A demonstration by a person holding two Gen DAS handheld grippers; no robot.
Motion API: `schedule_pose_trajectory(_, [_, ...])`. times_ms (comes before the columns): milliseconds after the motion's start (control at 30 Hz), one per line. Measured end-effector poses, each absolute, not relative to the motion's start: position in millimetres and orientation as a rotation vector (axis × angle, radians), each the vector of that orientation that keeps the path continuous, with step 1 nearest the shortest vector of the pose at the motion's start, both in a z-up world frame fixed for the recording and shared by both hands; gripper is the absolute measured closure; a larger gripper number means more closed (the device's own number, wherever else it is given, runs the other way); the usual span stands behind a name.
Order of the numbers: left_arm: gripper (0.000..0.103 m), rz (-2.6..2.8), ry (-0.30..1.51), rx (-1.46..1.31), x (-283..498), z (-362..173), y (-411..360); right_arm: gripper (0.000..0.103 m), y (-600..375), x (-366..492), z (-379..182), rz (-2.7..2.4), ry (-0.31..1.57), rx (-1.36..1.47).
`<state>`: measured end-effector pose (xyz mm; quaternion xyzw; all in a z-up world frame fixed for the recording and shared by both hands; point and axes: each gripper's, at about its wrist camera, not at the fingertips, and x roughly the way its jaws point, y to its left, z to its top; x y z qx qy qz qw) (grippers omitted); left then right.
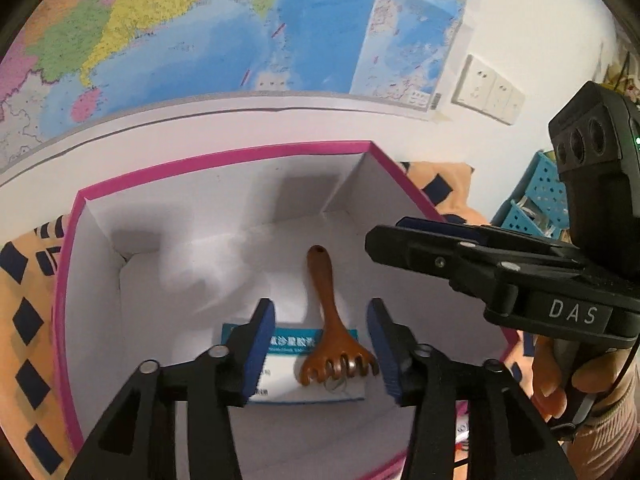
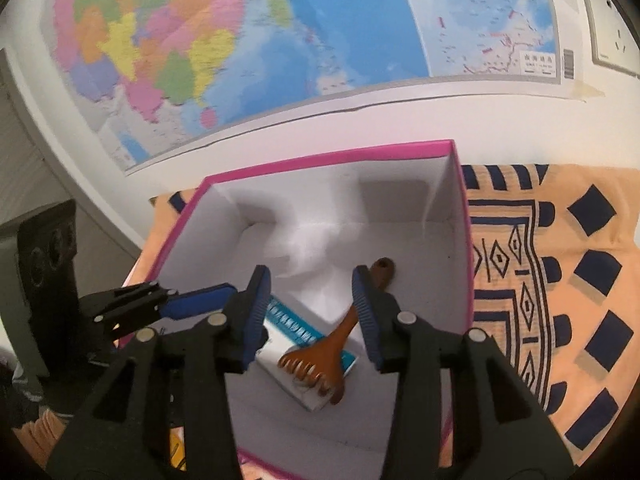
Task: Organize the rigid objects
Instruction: 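Lift the brown comb into the magenta box and open the right gripper, then move the right gripper down to the red T-handle tool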
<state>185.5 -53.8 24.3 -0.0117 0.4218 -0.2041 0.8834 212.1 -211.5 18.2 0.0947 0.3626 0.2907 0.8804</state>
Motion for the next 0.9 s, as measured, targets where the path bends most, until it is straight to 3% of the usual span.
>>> schedule_pose_trajectory(100, [0.047, -0.444, 0.85, -0.01, 167, 30, -55, 0.059, -213, 195, 24, 0.652, 0.726, 0.208])
schedule_pose_trajectory(467, [0.043, -0.498, 0.785, -0.017, 91, 43, -37, 0.059, -236, 98, 38, 0.796, 0.619, 0.207])
schedule_pose_trajectory(900, [0.043, -0.645, 0.944, -0.104, 33, -12, -51, 0.059, -245, 26, -34, 0.788, 0.864, 0.125])
